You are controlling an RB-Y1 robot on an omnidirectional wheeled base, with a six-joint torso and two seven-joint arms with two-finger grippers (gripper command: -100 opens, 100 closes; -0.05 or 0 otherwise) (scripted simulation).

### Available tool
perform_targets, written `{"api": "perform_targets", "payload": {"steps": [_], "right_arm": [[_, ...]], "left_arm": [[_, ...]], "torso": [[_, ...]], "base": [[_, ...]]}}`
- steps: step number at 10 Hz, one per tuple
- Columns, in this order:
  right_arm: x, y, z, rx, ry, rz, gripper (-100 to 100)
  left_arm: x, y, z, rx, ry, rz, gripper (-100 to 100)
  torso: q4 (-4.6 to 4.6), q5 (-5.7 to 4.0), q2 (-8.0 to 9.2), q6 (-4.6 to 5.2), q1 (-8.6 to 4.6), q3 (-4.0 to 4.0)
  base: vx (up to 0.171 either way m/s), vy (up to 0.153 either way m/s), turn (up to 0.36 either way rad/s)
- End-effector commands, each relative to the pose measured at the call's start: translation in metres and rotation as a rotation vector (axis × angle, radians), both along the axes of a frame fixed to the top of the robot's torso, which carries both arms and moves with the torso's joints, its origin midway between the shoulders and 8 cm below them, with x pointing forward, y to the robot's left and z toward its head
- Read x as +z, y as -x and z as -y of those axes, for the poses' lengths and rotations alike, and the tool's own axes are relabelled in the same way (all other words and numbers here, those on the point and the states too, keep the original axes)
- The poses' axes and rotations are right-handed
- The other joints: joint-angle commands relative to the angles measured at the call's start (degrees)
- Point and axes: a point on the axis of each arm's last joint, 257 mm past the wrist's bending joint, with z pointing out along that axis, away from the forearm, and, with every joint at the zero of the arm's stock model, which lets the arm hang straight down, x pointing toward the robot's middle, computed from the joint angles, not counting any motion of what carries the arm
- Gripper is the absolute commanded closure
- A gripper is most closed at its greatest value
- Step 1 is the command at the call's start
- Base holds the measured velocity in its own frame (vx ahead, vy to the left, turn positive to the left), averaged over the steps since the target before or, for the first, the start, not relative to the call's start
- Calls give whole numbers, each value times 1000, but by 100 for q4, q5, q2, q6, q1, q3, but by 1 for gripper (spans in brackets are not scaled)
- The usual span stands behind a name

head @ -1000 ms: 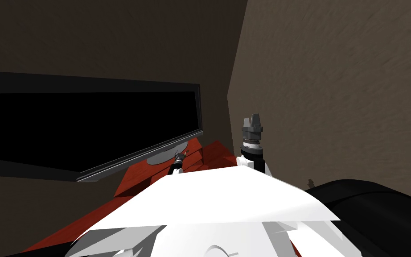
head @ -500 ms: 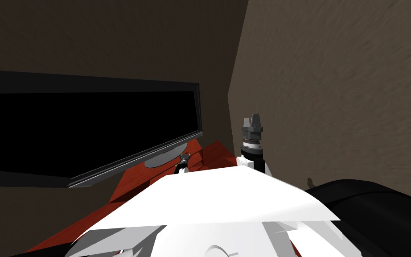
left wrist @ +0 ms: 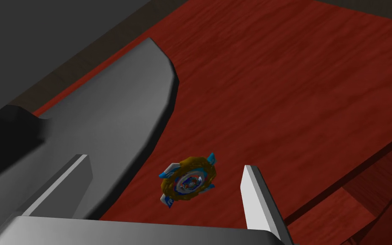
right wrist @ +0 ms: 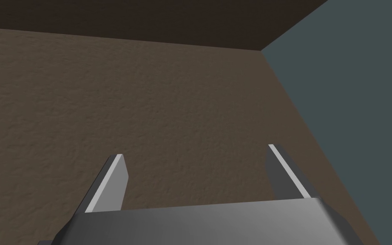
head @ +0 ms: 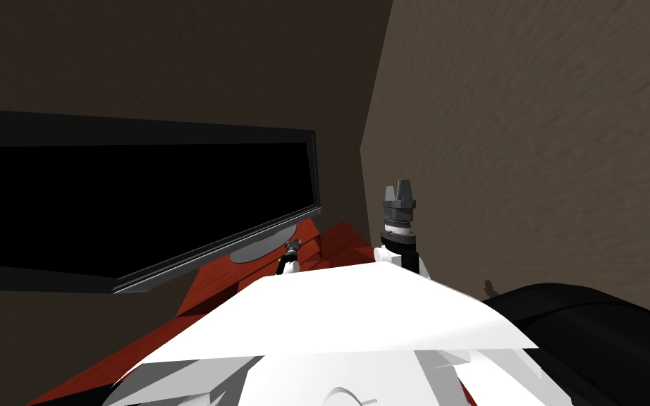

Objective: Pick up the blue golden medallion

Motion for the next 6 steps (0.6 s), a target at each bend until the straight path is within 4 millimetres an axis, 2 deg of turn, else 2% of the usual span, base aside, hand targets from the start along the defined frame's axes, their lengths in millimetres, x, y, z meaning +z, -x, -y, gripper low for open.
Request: {"api": "perform_targets", "payload": {"steps": [1,2,3,5,6], "right_arm": [[0,0,0,0,0,0,0],[0,0,0,0,0,0,0],[0,0,0,0,0,0,0],[0,0,0,0,0,0,0],[0,0,0,0,0,0,0]], "left_arm": [[4,-13,-3,9,-5,15,-100],[-2,-14,0,2,-4,0,-100],[4,-24,-4,13,-8,20,-100],[-7,-22,0,4,-5,-8,-100],[0,-37,0,9,-7,13,-100]], "torso": [[0,0,0,0,0,0],[0,-1,1,0,-1,1],[0,-1,-1,0,-4,-1],[0,-1,-3,0,-2,-1],[-2,-1,-7,-1,-4,-4]], "base": [[-46,12,-5],[-36,7,-3],[-39,10,-4],[-25,11,-3],[-29,10,-1]]}}
